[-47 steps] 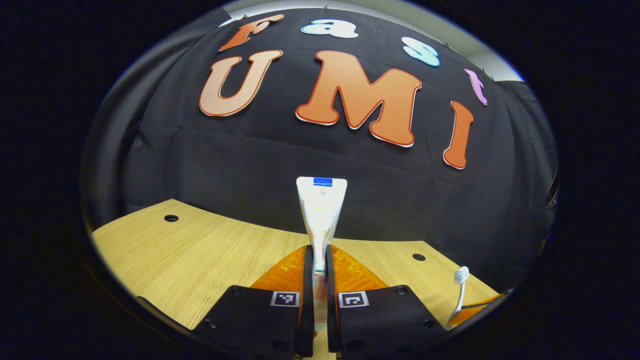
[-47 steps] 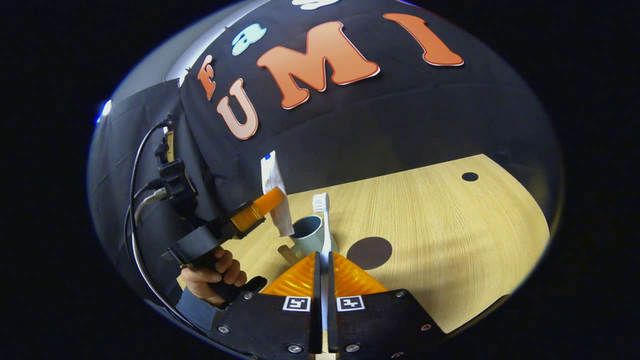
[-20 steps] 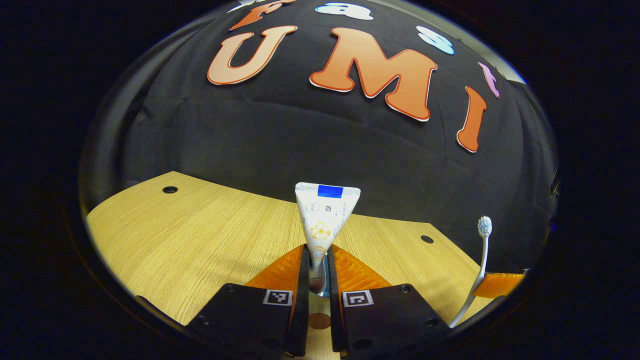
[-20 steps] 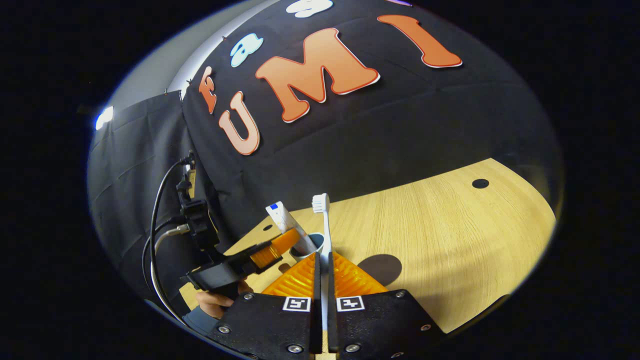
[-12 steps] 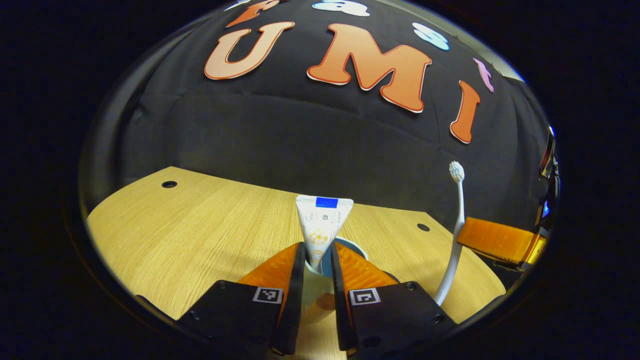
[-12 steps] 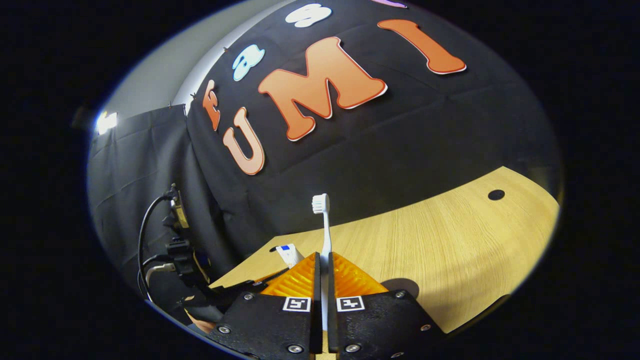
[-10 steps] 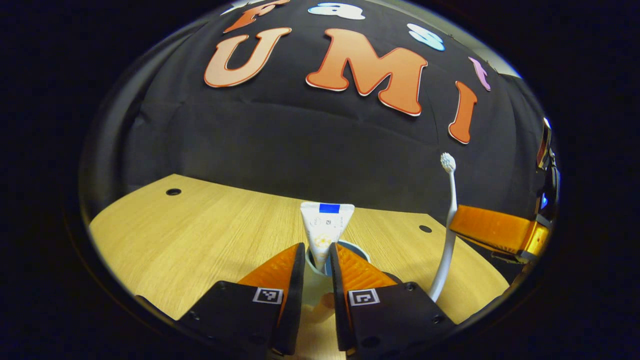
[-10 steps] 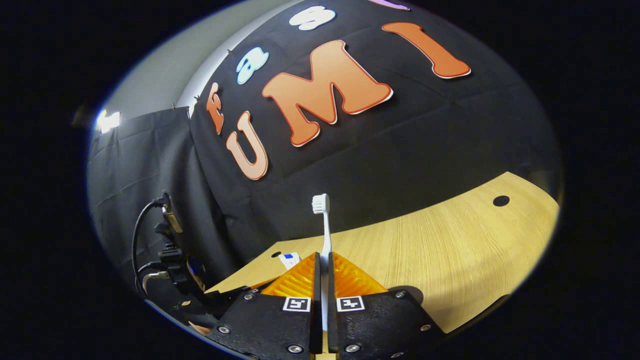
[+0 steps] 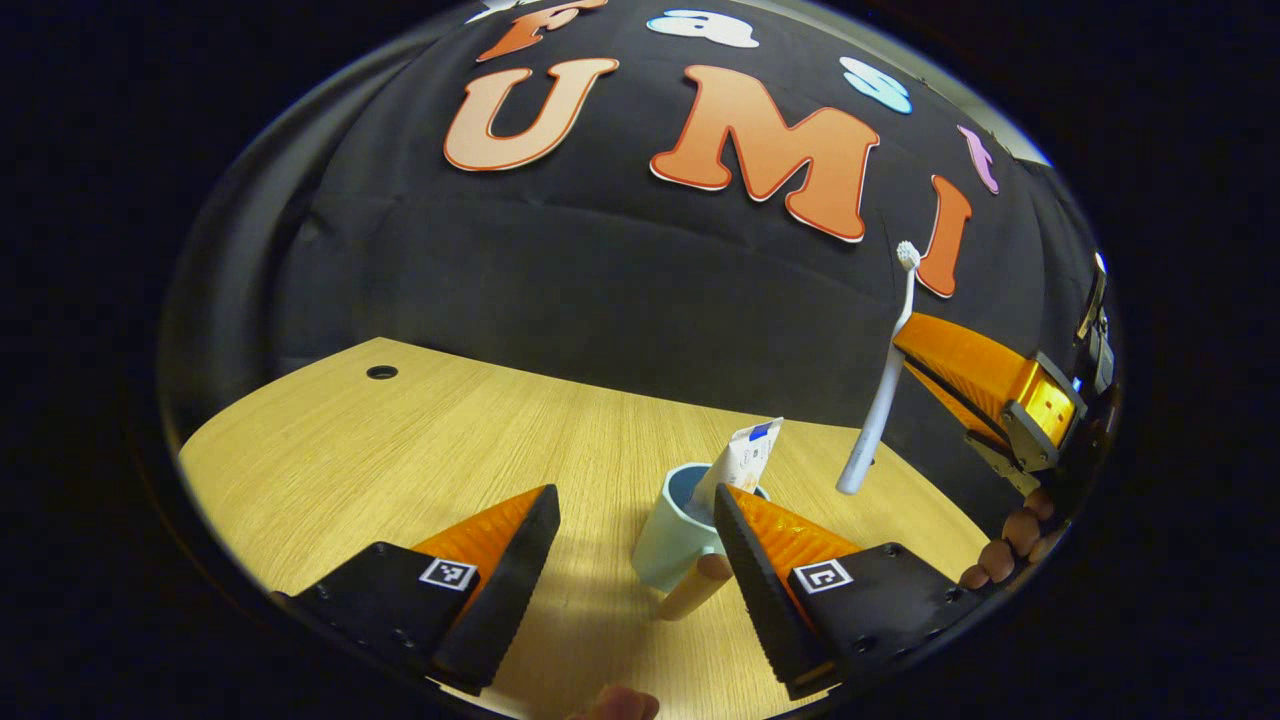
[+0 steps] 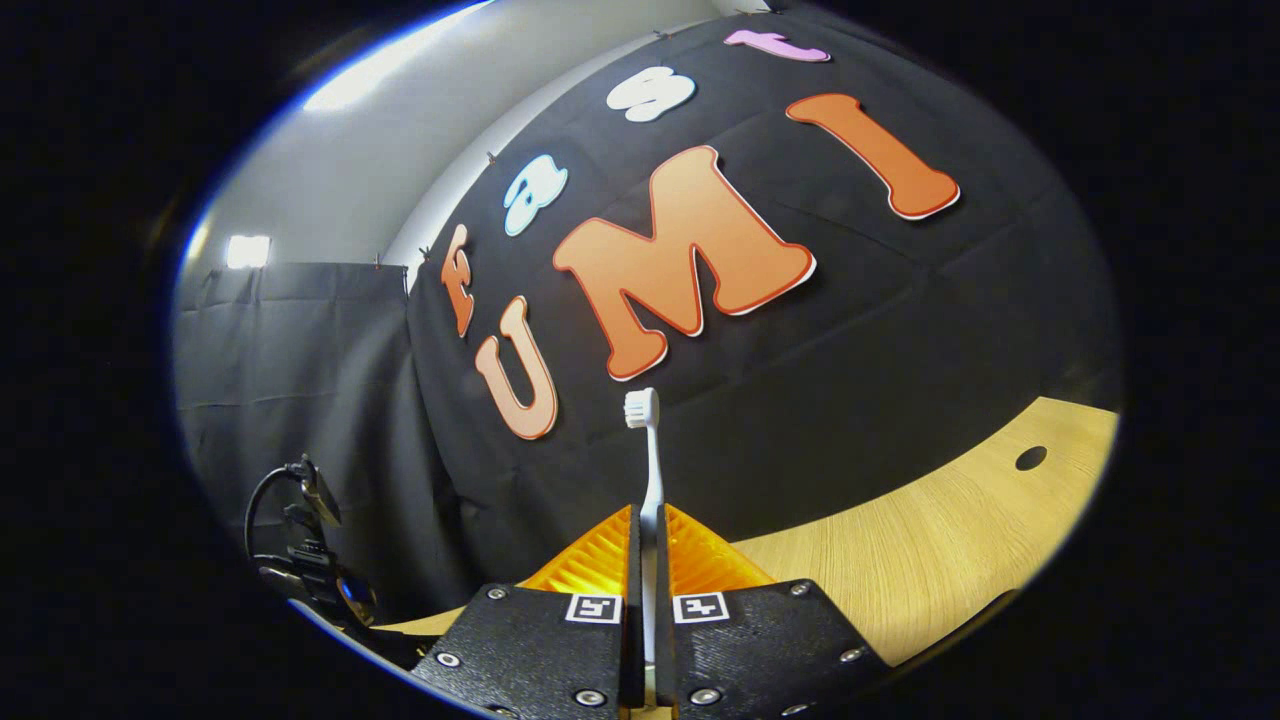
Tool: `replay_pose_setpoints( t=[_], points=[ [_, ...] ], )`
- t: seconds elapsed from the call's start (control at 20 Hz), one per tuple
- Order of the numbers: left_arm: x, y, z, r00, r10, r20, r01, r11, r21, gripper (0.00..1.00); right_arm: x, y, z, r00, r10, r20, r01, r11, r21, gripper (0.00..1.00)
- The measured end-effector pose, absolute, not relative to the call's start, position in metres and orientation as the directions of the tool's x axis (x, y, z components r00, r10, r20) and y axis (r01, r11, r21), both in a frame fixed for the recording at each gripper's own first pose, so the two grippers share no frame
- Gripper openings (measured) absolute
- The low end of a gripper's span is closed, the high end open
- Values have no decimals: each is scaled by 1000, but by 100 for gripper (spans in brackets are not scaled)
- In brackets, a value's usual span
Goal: Put the toothbrush and toothpaste on the desktop into the cup, then pick up the cup and place it on the coaster on the desktop.
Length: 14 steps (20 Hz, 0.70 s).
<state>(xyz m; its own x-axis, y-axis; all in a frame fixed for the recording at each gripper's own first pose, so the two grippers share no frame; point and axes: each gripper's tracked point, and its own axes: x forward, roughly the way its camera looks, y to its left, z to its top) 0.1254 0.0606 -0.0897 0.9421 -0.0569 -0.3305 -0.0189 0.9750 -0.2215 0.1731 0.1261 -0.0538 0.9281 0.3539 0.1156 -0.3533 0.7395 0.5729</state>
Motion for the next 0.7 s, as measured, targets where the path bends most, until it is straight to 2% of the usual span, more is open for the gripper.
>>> replay_pose_setpoints(
  t=[0.3,0.7],
  points=[
    [116,89,-101,939,-13,-344,-68,973,-221,99,182,144,-60,925,335,181,-378,750,544,5],
    [115,92,-112,932,-18,-363,-70,971,-227,99,188,160,-100,933,348,96,-342,771,536,5]
  ],
)
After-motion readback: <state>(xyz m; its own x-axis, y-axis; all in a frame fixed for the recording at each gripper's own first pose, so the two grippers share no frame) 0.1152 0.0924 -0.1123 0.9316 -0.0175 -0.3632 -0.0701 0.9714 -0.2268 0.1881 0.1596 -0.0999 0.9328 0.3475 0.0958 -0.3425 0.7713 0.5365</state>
